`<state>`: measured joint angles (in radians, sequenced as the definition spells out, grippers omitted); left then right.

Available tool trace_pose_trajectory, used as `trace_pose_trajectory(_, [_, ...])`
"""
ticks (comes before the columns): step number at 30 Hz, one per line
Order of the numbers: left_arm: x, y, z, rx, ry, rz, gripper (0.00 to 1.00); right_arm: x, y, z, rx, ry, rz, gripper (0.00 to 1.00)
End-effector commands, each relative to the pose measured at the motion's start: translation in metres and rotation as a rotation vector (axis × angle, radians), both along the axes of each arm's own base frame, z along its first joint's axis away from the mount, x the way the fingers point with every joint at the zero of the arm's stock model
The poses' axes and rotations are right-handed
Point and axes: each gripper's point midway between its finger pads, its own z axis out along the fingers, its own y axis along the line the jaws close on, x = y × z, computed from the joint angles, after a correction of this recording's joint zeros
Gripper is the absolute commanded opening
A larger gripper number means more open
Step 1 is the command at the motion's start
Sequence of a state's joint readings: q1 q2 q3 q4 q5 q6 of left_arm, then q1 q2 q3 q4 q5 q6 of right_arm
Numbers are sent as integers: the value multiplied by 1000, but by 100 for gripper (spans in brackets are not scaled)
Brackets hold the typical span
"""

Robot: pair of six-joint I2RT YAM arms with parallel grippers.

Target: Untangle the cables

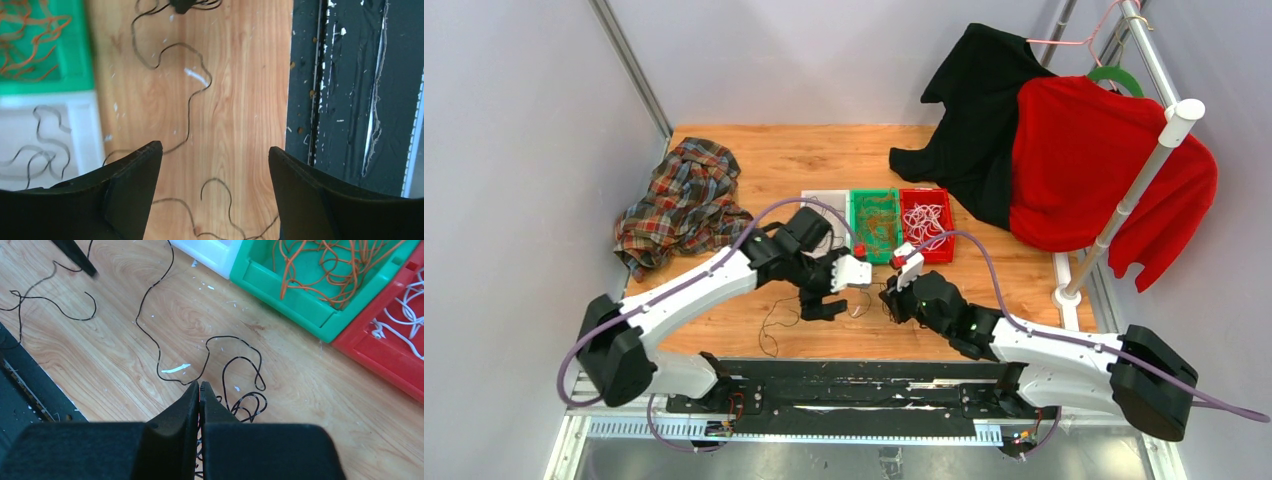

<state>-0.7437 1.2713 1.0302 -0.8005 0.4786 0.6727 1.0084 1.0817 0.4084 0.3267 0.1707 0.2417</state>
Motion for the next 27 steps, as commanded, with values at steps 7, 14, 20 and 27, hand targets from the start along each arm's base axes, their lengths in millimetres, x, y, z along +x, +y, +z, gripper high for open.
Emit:
trace_pose_trajectory(7, [10,-66,-53,71,-86,-257,82,-9,-37,-32,-21,80,-153,1])
trace_pose_trajectory(14, [32,-95,-63,31,-131,-239,79,-15,-50,-47,8,118,-209,1])
trace_pose_trajectory(20, [41,-104,-78,33,-178,-295,76,-18,-53,-46,40,124,-217,1])
trace_pose_trajectory(27, [43,-91,-104,132,-230,-430,61,-16,-54,-37,75,114,-219,1])
